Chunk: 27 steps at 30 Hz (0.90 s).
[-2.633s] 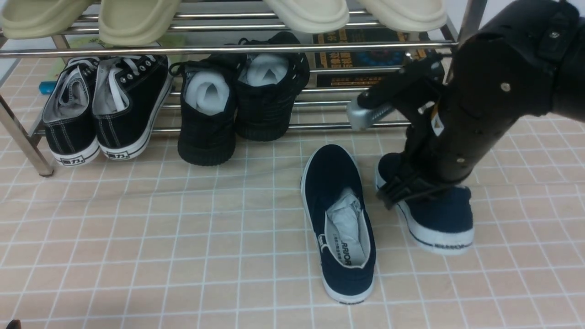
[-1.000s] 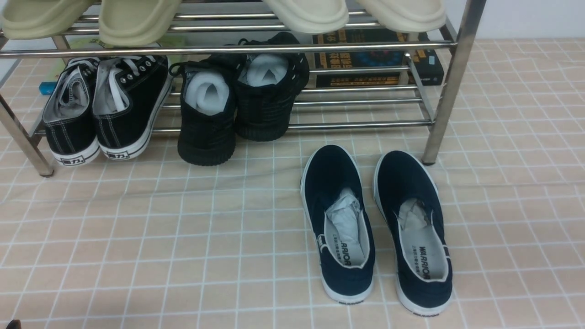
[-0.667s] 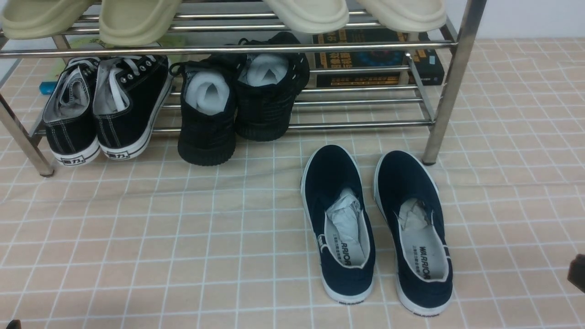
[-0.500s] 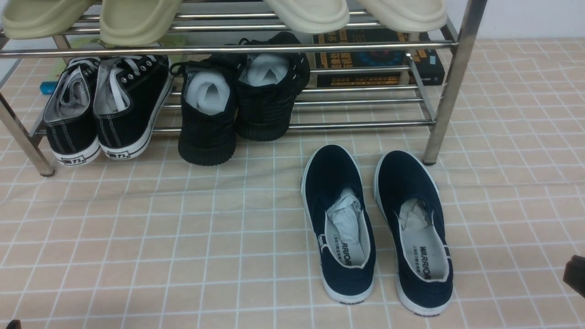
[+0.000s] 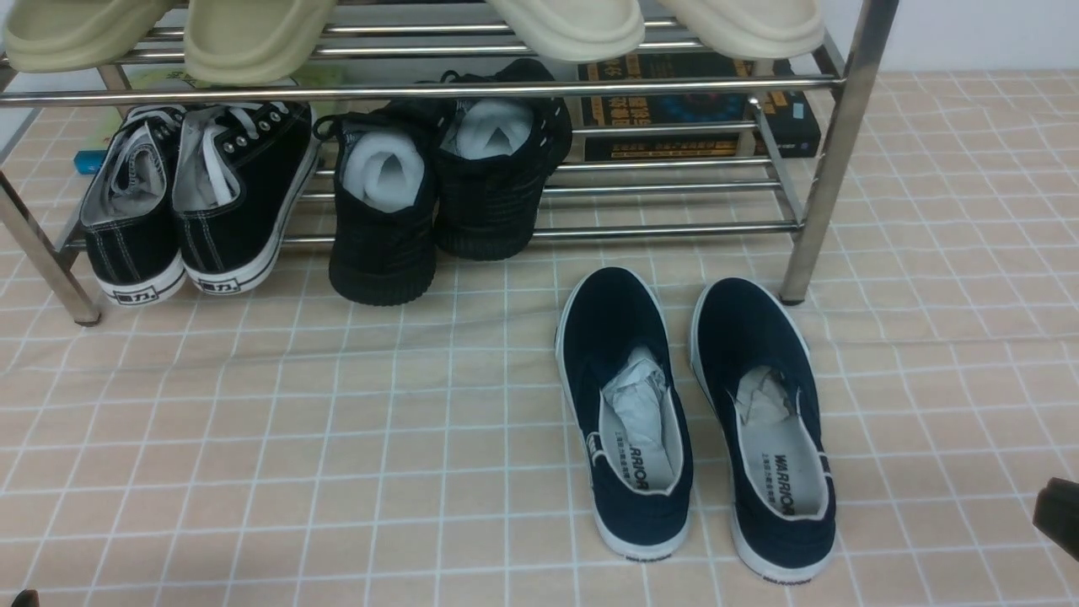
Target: Take the shoes off the shelf from the light coffee tablecloth by hand.
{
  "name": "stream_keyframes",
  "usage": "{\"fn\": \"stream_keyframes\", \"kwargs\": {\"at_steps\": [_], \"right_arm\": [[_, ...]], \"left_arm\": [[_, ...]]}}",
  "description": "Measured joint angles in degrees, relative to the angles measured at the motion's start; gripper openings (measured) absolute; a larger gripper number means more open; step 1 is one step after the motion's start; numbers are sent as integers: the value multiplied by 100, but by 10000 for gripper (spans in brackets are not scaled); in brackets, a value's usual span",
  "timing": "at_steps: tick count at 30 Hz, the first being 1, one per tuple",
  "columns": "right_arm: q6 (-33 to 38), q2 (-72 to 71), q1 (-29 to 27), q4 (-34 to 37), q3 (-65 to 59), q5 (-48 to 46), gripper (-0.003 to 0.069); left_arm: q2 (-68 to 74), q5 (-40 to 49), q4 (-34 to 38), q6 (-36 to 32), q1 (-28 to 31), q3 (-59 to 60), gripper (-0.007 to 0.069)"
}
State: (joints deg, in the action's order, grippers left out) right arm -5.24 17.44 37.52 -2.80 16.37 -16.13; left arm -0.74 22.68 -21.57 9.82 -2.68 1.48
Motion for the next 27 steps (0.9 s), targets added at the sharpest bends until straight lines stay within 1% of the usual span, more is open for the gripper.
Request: {"fn": "stream_keyframes", "kwargs": {"at_steps": [12,14,16,17,18,21,22,24,26,27], "right_arm": [[0,-229,-70,27,-4,-18,2],[0,-388,-335,43,-4,-103,4],[0,-519,-818,43,-64,-139,5],[0,-519,-818,43,-74,-139,5],[0,-610,-1155,43,-176,-139,6],[0,-848,-1847,43,-565,-145,10],[0,-883,-1922,43,-593,-145,10],[0,-1093,-2293,43,-968,-181,10],[0,-1238,-2498,43,-1189,-187,13],[0,-1387,-2709,43,-1430,-195,14]], "left_arm": [[0,0,0,0,0,0,239],[0,0,0,0,0,0,239],[0,0,0,0,0,0,239],[0,0,0,0,0,0,239],[0,0,0,0,0,0,239],[0,0,0,0,0,0,239],[0,0,0,0,0,0,239],[0,0,0,0,0,0,239],[0,0,0,0,0,0,239],[0,0,0,0,0,0,239]]}}
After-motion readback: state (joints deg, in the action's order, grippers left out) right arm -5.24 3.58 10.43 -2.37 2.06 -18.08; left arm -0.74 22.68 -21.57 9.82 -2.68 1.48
